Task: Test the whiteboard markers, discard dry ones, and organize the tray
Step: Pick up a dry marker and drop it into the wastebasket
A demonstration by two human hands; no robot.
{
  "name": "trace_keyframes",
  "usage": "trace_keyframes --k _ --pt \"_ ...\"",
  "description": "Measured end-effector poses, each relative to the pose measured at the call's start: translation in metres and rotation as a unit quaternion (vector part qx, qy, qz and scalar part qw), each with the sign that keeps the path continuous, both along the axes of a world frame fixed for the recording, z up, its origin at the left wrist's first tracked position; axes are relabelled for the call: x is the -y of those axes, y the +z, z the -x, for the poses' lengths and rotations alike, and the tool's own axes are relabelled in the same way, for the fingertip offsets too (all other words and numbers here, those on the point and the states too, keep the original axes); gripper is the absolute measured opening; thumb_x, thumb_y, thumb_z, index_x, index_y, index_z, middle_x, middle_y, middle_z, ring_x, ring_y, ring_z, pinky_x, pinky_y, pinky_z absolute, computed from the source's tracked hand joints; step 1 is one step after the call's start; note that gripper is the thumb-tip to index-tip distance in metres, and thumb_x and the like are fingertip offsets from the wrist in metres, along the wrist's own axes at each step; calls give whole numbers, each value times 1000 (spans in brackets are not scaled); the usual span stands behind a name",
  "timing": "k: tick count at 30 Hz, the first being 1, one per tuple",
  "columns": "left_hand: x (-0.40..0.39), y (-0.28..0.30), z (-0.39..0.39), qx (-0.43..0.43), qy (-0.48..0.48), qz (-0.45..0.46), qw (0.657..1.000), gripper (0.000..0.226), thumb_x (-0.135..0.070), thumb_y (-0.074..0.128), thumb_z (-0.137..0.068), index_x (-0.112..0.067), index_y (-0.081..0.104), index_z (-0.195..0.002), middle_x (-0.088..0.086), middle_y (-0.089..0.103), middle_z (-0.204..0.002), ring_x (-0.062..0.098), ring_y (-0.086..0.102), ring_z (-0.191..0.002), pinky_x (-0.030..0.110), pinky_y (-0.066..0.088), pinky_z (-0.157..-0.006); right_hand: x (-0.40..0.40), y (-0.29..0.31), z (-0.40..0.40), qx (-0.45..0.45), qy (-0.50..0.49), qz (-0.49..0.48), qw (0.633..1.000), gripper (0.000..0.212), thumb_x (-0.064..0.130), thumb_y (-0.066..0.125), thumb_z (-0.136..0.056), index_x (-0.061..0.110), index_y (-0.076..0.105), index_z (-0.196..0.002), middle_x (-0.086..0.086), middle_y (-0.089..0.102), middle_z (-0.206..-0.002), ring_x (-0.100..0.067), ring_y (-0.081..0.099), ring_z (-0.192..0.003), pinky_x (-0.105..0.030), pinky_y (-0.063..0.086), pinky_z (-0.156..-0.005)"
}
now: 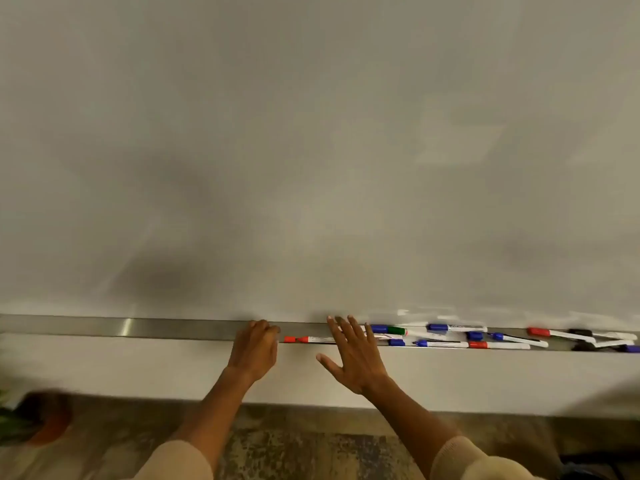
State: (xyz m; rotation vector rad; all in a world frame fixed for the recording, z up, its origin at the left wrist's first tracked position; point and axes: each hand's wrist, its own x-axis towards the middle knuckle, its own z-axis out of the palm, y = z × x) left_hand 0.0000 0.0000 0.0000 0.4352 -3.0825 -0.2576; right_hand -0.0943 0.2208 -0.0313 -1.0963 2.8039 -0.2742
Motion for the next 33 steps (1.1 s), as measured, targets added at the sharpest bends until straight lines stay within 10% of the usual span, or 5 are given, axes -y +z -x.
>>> trace_keyframes --k 5,10,26,33 --pt "1 -18 14 77 38 -4 996 40 -25 51 -98 -19 50 -138 5 52 -137 26 44 -128 37 41 -103 13 -13 15 37 52 -40 997 112 80 -24 -70 20 8 -159 -4 19 -165 -26 9 -154 -46 -2 -122" --pt "-1 -39 26 71 39 -29 996 45 -32 54 -97 -22 46 -141 7 50 -135 26 45 -125 34 42 -99 28 -27 27 62 61 -79 993 60 44 36 -105 16 21 -156 -6 27 -162 -27 13 -153 -50 2 -123" --pt "21 -77 47 -14 1 -63 998 17 -20 82 -76 -19 76 -92 2 66 -97 23 58 -93 34 50 -74 46 -46 36 -12 15 -92 996 42 4 72 -86 14 63 -125 -10 60 -128 -28 49 -133 -55 8 -121" --pt "31 -71 38 -94 -24 -226 969 14 -19 69 -89 -16 72 -103 1 65 -105 20 53 -102 36 49 -87 37 -32 30 -52 -41 14 998 39 12 93 -63 21 76 -96 -2 72 -91 -22 70 -89 -53 55 -96"
